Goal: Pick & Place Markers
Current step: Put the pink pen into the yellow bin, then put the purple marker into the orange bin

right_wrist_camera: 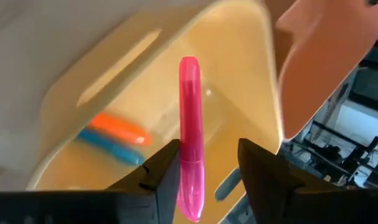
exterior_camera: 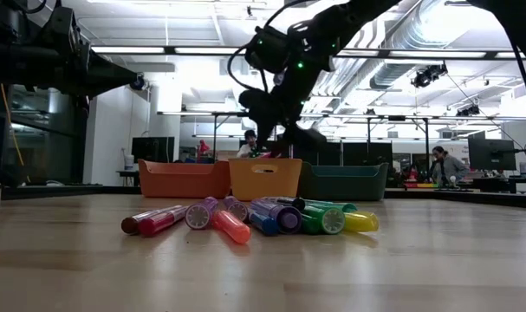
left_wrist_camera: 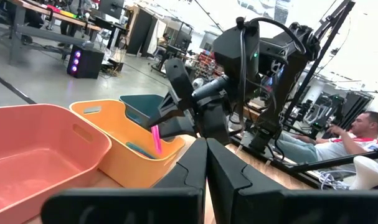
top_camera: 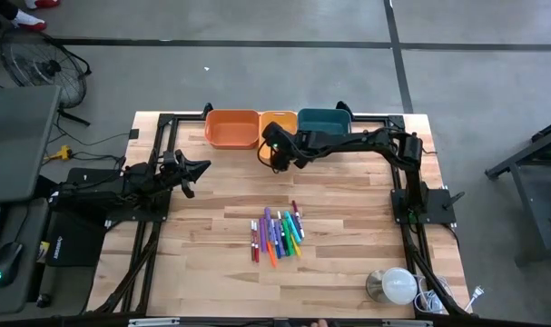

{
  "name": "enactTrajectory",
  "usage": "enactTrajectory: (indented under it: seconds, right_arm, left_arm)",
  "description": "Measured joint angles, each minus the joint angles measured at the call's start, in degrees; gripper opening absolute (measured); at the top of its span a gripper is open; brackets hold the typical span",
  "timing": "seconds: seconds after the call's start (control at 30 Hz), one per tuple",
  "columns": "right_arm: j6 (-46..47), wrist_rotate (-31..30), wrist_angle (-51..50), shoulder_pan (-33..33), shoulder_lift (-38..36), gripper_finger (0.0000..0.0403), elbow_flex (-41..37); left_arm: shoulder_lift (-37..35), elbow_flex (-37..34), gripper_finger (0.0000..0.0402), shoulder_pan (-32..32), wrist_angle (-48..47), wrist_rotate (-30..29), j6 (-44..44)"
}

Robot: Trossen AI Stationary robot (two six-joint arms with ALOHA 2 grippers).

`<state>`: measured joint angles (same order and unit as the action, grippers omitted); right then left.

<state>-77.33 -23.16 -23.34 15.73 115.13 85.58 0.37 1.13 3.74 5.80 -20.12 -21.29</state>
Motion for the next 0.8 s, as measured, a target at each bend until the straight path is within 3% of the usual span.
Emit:
enactTrajectory:
  seconds: [0.33, 0.57, 0.8]
  right_arm:
    - [5.2, 6.6, 1.5, 2.5, 0.0, 0.0196, 0.0]
    - [8.5, 10.4, 2.0, 4.0, 0.0, 0.0202, 0.0]
    - [18.3, 12.0, 4.3, 5.3, 0.0, 0.0202, 0.0]
  left_arm:
    - [0.0, 0.0, 0.0003, 0.0, 0.0, 0.0, 0.0]
    - [0.0, 0.0, 0.0003, 0.0, 0.0, 0.0, 0.0]
    - [0.0, 0.0, 0.0003, 0.0, 0.0, 0.0, 0.0]
